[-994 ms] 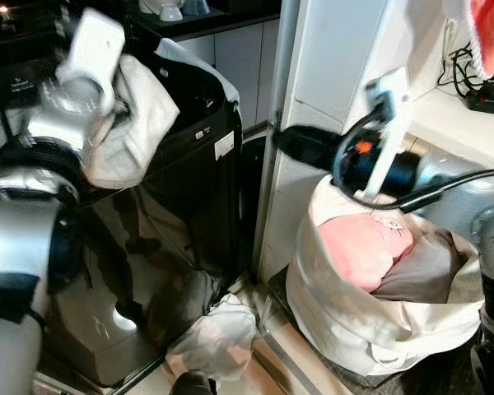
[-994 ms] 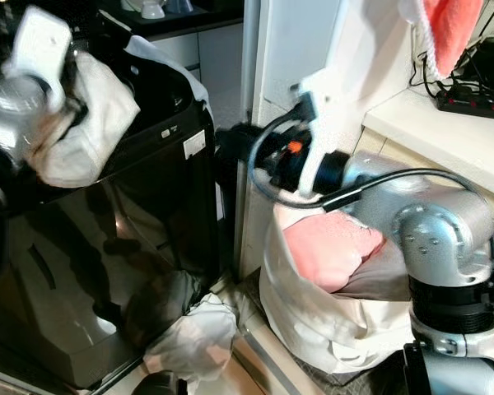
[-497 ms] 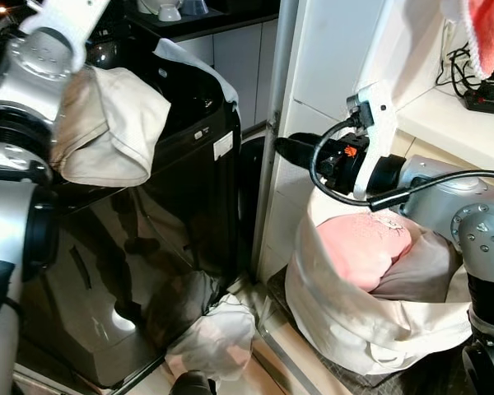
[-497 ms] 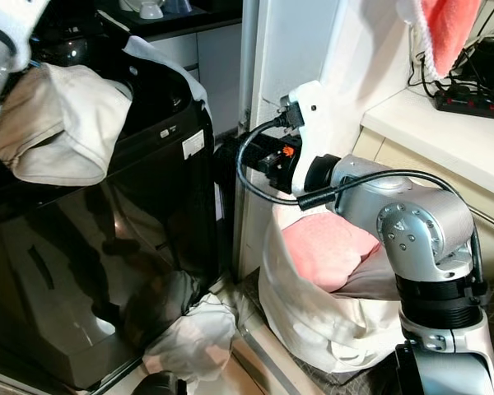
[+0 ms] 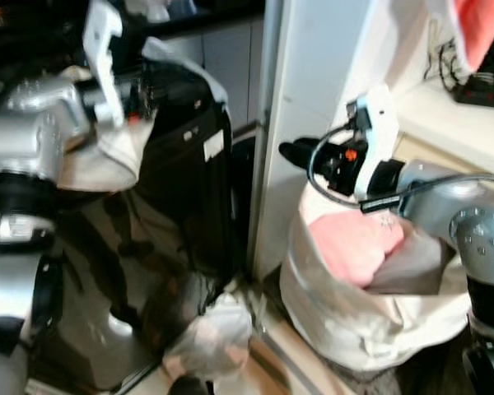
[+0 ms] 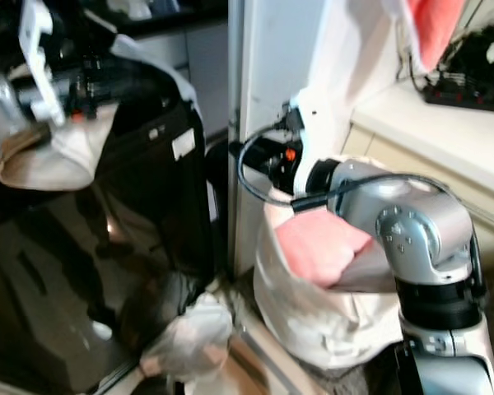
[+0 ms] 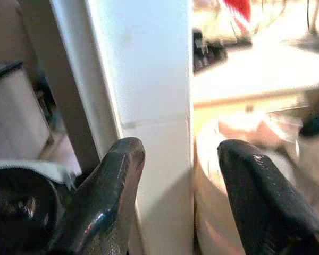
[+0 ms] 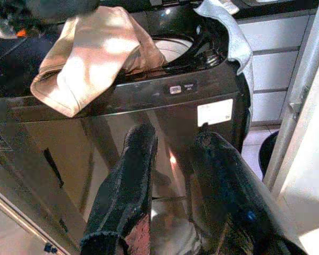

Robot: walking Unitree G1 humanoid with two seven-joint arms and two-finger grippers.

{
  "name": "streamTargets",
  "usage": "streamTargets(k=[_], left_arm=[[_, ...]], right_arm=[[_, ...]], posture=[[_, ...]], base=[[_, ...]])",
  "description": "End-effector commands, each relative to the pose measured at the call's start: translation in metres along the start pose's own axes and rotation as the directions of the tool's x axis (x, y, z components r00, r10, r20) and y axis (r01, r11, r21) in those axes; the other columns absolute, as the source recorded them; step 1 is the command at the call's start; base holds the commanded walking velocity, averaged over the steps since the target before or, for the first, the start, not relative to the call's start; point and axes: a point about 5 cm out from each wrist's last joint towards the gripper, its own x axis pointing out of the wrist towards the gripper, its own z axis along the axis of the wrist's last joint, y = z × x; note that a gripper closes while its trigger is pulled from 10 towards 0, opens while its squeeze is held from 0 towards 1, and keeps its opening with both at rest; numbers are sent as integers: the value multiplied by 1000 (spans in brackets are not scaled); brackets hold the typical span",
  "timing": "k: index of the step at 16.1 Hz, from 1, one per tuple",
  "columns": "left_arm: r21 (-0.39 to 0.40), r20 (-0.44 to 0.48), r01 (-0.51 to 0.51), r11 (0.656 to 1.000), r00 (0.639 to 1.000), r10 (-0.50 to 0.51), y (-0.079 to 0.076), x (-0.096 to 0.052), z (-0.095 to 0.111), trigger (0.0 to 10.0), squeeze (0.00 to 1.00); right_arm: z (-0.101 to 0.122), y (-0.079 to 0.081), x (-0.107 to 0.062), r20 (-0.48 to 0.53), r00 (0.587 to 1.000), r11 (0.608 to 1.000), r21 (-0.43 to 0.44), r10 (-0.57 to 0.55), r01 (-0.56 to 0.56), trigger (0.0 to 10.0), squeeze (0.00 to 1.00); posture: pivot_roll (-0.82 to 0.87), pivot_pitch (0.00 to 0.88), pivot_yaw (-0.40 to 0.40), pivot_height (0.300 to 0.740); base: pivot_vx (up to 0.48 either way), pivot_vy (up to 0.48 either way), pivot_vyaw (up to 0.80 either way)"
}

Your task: Clothes washing

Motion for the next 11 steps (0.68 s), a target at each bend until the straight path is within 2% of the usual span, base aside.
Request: streamTargets(k=[1, 2, 3, 4, 5, 6, 7, 8, 9, 10, 11], left_arm=[[56, -204, 17, 998, 979, -6, -2, -7, -20, 10000, 0], [84, -287, 4, 996, 958, 20, -1, -10, -29, 10000, 0], [128, -413, -28, 991, 907, 79, 0, -17, -42, 10000, 0], [188, -518, -87, 978, 838, 174, 5, -23, -55, 10000, 0], [183, -554, -130, 975, 805, 211, 7, -24, -60, 10000, 0], [183, -569, -145, 972, 791, 225, 8, -24, -61, 10000, 0], [209, -589, -166, 964, 765, 259, 11, -24, -65, 10000, 0], [256, -564, -262, 931, 742, 364, 20, -20, -65, 10000, 0], [317, -495, -376, 871, 718, 490, 30, -16, -60, 10000, 0], [352, -457, -431, 831, 696, 554, 35, -14, -56, 10000, 0], [428, -377, -536, 728, 627, 682, 45, -16, -44, 10000, 0]], right_arm=[[-2, 4, 1, -27, 1000, 1000, -23, 15, -16, 10000, 0], [-3, 5, 1, -31, 999, 999, -26, 20, -21, 10000, 0], [-4, 6, 1, -40, 999, 999, -34, 28, -29, 10000, 0], [-5, 9, 1, -56, 997, 998, -43, 47, -49, 10000, 0], [-8, 14, 0, -77, 994, 995, -61, 80, -85, 10000, 0], [-9, 15, -1, -85, 992, 993, -67, 91, -97, 10000, 0], [-11, 18, -1, -97, 989, 990, -79, 112, -120, 10000, 0], [-12, 21, -1, -108, 985, 985, -90, 134, -144, 10000, 0], [-13, 23, -2, -112, 983, 984, -94, 143, -154, 10000, 0], [-13, 23, -1, -112, 983, 983, -95, 144, -154, 10000, 0], [-13, 23, -1, -113, 984, 984, -100, 136, -147, 10000, 0]], posture=[[83, 0, -2, 740], [84, 0, -1, 740], [84, 0, 0, 740], [83, 0, 1, 740], [82, 0, 3, 740], [82, 0, 3, 740], [82, 0, 3, 740], [82, 0, 4, 740], [81, 0, 4, 740], [78, 0, 7, 740], [75, 0, 8, 740]], base=[[0, 0, 0], [0, 0, 0], [0, 0, 0], [0, 0, 0], [0, 0, 0], [0, 0, 0], [0, 0, 0], [0, 0, 0], [0, 0, 0], [0, 0, 0], [0, 0, 0]])
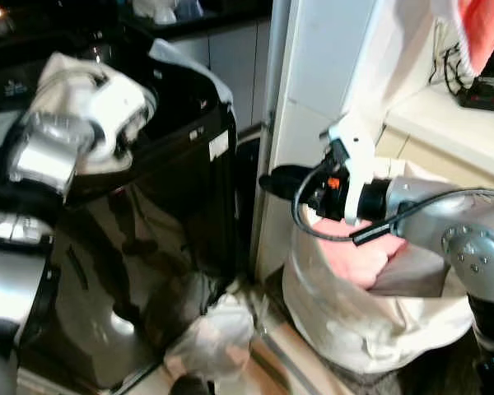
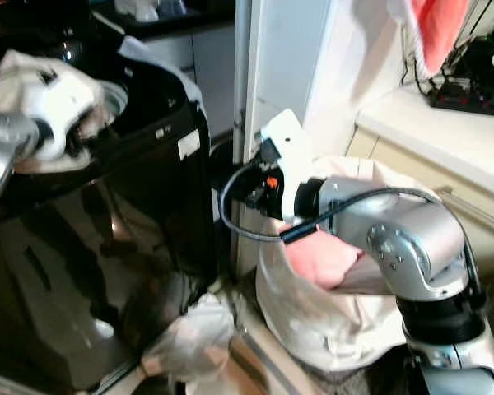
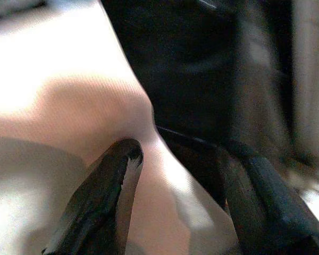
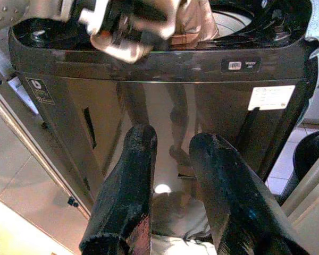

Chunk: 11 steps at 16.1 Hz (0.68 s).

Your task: Clothes washing

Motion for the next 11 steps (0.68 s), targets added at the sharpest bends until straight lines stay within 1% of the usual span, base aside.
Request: streamTargets(k=[1, 2, 3, 4, 5, 6, 7, 8, 9, 10, 11], left_arm=[[13, 20, -195, 981, 981, 195, 23, -6, 12, 10000, 0], [60, 16, -273, 960, 962, 273, 32, -9, 16, 10000, 0], [106, 34, -344, 933, 939, 342, 39, -11, 20, 10000, 0], [173, 95, -472, 864, 882, 462, 50, -16, 27, 10000, 0], [223, 162, -567, 793, 824, 543, 58, -21, 34, 10000, 0], [240, 195, -602, 762, 799, 569, 60, -23, 37, 10000, 0], [252, 245, -642, 724, 766, 594, 62, -26, 41, 10000, 0], [121, 235, -537, 835, 833, 502, 54, -20, 43, 10000, 0], [-3, 202, -389, 921, 902, 381, 43, -12, 39, 10000, 0], [-23, 201, -247, 969, 948, 246, 32, -8, 36, 10000, 0], [-55, 203, -122, 991, 970, 131, 24, -8, 32, 10000, 0]], right_arm=[[1, -1, -2, -4, 1000, 1000, -18, -15, 15, 10000, 0], [1, -2, -3, -3, 1000, 999, -19, -27, 27, 10000, 0], [1, -3, -4, -1, 999, 999, -20, -34, 34, 10000, 0], [1, -4, -5, 2, 999, 999, -21, -50, 50, 10000, 0], [0, -5, -5, 4, 998, 998, -19, -62, 62, 10000, 0], [1, -6, -5, 8, 997, 997, -18, -73, 74, 10000, 0], [1, -8, -4, 13, 996, 996, -14, -92, 92, 10000, 0], [1, -10, -4, 18, 994, 994, -9, -108, 108, 10000, 0], [1, -10, -4, 18, 994, 994, -9, -112, 112, 10000, 0], [1, -10, -4, 18, 994, 994, -9, -112, 112, 10000, 0], [0, -10, -5, 15, 994, 994, -6, -111, 111, 10000, 0]], posture=[[68, 0, 14, 740], [66, 0, 17, 740], [62, 0, 20, 740], [60, 0, 22, 740], [60, 0, 22, 740], [61, 0, 22, 740], [60, 0, 22, 740], [59, 0, 23, 740], [59, 0, 23, 740], [58, 0, 24, 740], [59, 0, 23, 740]], base=[[0, 0, 0], [0, 0, 0], [0, 0, 0], [0, 0, 0], [0, 0, 0], [0, 0, 0], [0, 0, 0], [0, 0, 0], [0, 0, 0], [0, 0, 0], [0, 0, 0]])
